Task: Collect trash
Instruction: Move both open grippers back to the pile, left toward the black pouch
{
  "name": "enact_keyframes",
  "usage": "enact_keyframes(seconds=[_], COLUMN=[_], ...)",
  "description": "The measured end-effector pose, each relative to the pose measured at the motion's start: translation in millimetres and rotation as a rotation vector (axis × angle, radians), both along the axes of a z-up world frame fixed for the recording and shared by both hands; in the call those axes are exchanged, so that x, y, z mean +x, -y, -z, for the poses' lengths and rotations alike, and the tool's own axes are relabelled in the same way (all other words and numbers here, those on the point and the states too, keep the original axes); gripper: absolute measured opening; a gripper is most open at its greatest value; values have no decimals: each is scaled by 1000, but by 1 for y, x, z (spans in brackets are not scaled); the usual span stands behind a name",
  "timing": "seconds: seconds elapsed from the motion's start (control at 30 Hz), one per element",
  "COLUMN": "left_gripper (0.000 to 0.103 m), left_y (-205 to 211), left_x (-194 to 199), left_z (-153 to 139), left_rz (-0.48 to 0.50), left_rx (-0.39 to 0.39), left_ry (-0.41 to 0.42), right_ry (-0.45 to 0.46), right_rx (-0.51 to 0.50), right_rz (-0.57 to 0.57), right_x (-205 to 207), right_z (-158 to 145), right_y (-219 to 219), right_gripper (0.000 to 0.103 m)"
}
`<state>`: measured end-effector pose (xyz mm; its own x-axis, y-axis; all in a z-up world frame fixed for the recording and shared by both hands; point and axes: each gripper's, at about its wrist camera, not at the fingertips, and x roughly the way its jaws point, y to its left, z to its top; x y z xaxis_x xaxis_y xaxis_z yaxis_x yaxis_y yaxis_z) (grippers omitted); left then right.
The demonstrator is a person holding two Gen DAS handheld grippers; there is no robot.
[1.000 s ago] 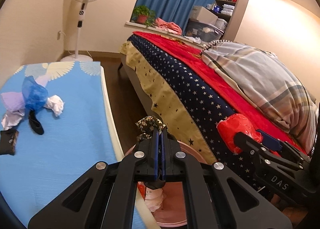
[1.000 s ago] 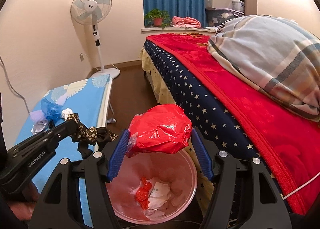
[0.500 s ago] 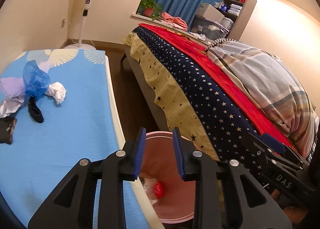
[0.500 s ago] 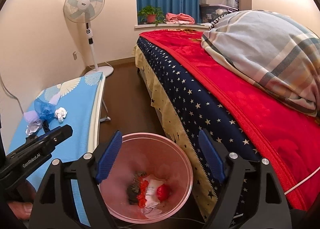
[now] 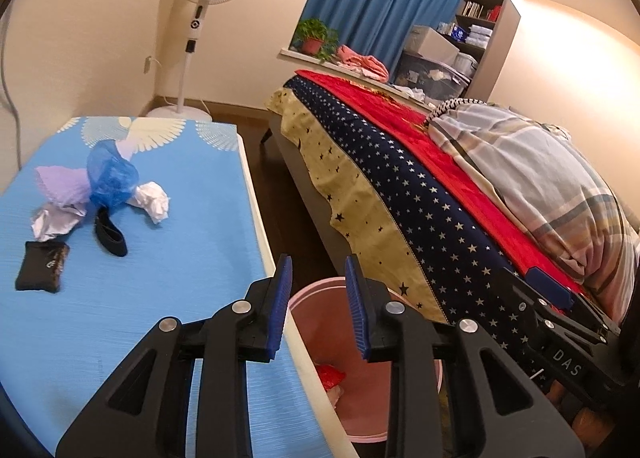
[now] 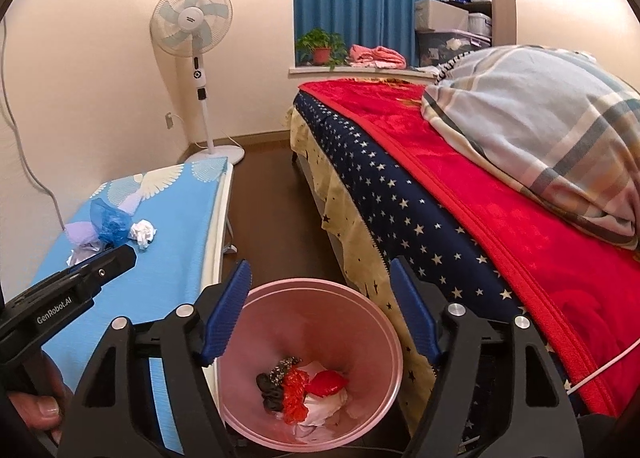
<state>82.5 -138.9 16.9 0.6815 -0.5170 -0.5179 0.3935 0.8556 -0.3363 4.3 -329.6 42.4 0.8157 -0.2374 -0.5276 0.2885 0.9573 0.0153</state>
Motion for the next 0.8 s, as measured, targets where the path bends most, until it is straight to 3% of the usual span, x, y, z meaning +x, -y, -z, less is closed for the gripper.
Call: enact_keyframes(seconds=[0.47, 0.8], left_gripper=[27, 27], left_y=[-19, -48], left_x=[-2, 0], left_z=[-5, 0], left_rz=[-55, -143], left_rx=[-3, 24], left_ry=[28, 59], right_ry=[40, 65], right_rx=[-19, 7], right_rz=[-33, -83], right_x=[-5, 8], right_z=[-5, -3], right_y=[-14, -34], right_gripper=[67, 56])
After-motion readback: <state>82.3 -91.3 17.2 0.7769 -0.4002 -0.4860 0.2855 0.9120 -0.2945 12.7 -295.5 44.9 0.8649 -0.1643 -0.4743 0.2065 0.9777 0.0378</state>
